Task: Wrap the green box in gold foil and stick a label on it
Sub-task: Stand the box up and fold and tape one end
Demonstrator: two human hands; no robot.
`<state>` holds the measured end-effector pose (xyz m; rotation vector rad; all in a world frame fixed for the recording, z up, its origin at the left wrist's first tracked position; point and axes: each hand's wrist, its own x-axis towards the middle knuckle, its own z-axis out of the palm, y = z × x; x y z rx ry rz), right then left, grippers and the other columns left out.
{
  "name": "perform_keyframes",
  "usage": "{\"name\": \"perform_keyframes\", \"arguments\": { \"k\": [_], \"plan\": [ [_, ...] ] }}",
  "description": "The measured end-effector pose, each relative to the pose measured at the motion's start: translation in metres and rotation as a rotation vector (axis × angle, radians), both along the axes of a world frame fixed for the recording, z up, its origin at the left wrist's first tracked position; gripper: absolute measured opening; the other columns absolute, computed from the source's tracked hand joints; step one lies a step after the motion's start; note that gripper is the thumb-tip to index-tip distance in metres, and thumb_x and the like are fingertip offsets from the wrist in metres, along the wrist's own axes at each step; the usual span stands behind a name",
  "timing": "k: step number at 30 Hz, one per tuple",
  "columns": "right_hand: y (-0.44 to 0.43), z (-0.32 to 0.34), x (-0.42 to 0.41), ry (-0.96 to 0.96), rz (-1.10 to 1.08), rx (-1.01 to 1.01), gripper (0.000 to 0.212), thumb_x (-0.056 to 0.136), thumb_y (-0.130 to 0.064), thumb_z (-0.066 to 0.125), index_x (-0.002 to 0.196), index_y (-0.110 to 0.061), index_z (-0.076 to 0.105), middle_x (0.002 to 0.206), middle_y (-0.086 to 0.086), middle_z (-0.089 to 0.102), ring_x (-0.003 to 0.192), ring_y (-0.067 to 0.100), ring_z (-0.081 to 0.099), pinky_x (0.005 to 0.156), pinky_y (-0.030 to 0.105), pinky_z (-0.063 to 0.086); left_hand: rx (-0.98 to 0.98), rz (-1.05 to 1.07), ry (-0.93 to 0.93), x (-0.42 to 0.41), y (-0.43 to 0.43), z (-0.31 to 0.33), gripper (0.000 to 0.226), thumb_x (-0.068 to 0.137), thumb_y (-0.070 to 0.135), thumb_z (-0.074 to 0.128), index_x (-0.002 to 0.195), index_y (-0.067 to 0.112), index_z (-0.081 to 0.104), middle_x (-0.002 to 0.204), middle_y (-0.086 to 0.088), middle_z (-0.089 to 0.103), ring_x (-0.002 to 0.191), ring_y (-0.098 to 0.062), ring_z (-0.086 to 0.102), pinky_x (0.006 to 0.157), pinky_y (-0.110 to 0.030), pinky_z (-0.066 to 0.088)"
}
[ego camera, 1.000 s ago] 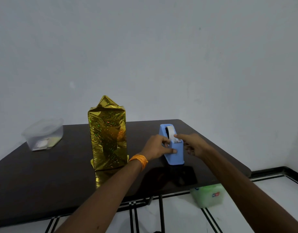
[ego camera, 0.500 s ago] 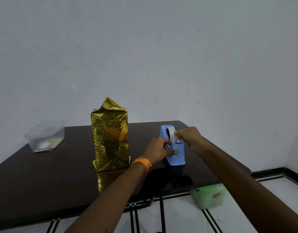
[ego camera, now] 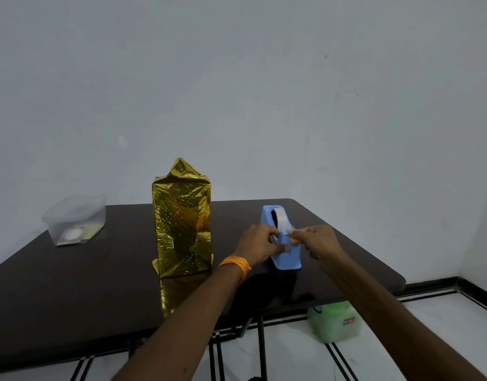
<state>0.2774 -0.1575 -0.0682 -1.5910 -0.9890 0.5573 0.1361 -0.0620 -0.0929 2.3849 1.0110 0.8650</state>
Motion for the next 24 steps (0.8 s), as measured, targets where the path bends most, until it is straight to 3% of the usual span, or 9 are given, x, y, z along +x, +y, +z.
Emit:
{"name": "perform_keyframes", "arguments": {
  "k": [7,12,15,17,20,22,24],
  "plan": [
    [-0.004,-0.013,0.000,-0.053,-0.017,0.001,0.028,0.087,-0.016,0.075,0.078,0.010,0.072,0.068,0.015,0.068,0.040,0.004,0.051,0.039,0.016,0.035,0.009,-0.014,0.012,0.001,0.003,-0.001,0.049,0.075,0.051,0.081,0.107,0.015,0.072,0.098,-0.006,0.074,0.084,-0.020,0.068,0.076,-0.043,0.059],
    [-0.006,-0.018,0.000,-0.232,-0.023,0.019,0.023,0.086,-0.018,0.075,0.069,-0.002,0.074,0.072,0.009,0.074,0.070,0.015,0.069,0.057,0.024,0.049,0.011,-0.021,0.001,0.001,0.002,-0.002,0.057,0.074,0.054,0.081,0.113,0.013,0.070,0.101,-0.007,0.074,0.086,-0.020,0.068,0.077,-0.042,0.059],
    [-0.009,-0.015,0.000,-0.492,-0.054,-0.121,0.021,0.082,-0.017,0.075,0.062,-0.011,0.074,0.060,-0.001,0.070,0.056,0.006,0.062,0.050,0.025,0.048,0.006,-0.020,0.007,0.000,-0.001,-0.003,0.054,0.077,0.050,0.080,0.116,0.014,0.069,0.099,-0.007,0.074,0.086,-0.020,0.069,0.078,-0.041,0.058],
    [-0.016,-0.022,0.001,-0.555,-0.049,-0.174,0.024,0.083,-0.021,0.076,0.060,-0.014,0.073,0.057,-0.004,0.068,0.049,0.000,0.058,0.047,0.021,0.044,-0.021,-0.039,0.009,0.000,-0.004,-0.003,0.051,0.081,0.046,0.077,0.120,0.014,0.066,0.099,-0.008,0.073,0.087,-0.021,0.068,0.079,-0.040,0.057],
    [-0.027,-0.025,0.004,-0.561,-0.052,-0.040,0.027,0.088,-0.027,0.073,0.063,-0.018,0.071,0.056,-0.008,0.068,0.046,-0.001,0.056,0.050,0.022,0.046,-0.068,-0.084,0.065,-0.005,-0.007,-0.004,0.056,0.083,0.039,0.077,0.130,0.016,0.057,0.104,-0.009,0.071,0.091,-0.023,0.067,0.082,-0.039,0.056],
    [-0.031,-0.018,0.005,-0.546,-0.063,0.037,0.020,0.088,-0.027,0.072,0.069,-0.021,0.070,0.058,-0.007,0.067,0.054,0.003,0.060,0.054,0.025,0.047,-0.042,-0.082,0.120,-0.011,-0.009,-0.002,0.060,0.083,0.029,0.076,0.137,0.018,0.051,0.103,-0.009,0.072,0.092,-0.024,0.068,0.086,-0.043,0.057],
    [-0.028,-0.005,-0.002,-0.487,-0.037,0.113,0.009,0.088,-0.024,0.070,0.080,-0.025,0.070,0.068,-0.006,0.070,0.068,0.009,0.065,0.061,0.027,0.048,0.037,-0.035,0.060,-0.022,-0.011,0.010,0.051,0.087,0.021,0.064,0.136,0.020,0.053,0.096,-0.010,0.072,0.087,-0.026,0.069,0.081,-0.046,0.058]
  ]
}}
